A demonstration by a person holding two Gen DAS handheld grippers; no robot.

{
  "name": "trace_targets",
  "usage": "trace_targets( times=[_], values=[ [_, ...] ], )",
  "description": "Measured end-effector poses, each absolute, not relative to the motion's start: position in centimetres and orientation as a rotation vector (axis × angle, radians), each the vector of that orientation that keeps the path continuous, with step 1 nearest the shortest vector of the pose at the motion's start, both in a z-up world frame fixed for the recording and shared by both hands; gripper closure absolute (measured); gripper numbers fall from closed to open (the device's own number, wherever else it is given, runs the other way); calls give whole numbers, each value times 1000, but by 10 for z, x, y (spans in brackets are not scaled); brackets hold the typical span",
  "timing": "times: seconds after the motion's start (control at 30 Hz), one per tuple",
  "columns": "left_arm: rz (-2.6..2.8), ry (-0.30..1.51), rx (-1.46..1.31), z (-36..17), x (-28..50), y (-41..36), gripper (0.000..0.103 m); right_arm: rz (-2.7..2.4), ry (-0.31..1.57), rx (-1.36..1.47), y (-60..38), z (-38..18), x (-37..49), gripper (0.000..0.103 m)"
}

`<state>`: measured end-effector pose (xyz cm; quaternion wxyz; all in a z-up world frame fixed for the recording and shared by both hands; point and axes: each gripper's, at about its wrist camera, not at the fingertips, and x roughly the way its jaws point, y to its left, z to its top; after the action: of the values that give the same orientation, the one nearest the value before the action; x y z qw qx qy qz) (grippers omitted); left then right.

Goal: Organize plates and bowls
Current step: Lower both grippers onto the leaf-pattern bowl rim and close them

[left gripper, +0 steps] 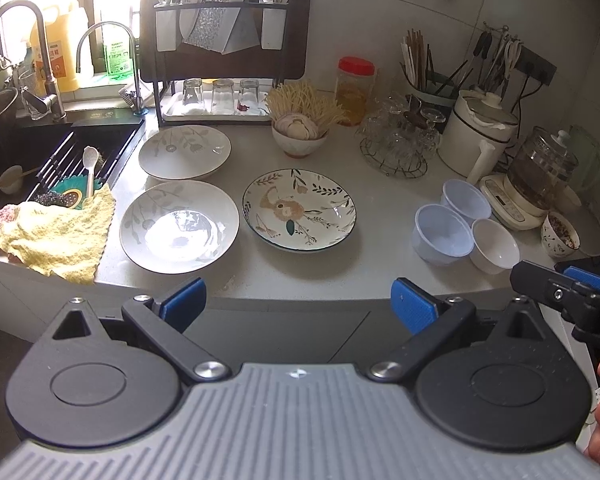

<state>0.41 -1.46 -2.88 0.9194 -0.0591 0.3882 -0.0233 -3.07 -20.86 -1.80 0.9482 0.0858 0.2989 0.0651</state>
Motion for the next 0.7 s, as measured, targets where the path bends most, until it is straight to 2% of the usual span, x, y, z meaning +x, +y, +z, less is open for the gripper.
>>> trace_targets(
  times=[0.7],
  values=[
    [-117, 870, -162, -47, 134, 44, 3, 104, 652, 247, -176, -22, 48, 0]
  ],
)
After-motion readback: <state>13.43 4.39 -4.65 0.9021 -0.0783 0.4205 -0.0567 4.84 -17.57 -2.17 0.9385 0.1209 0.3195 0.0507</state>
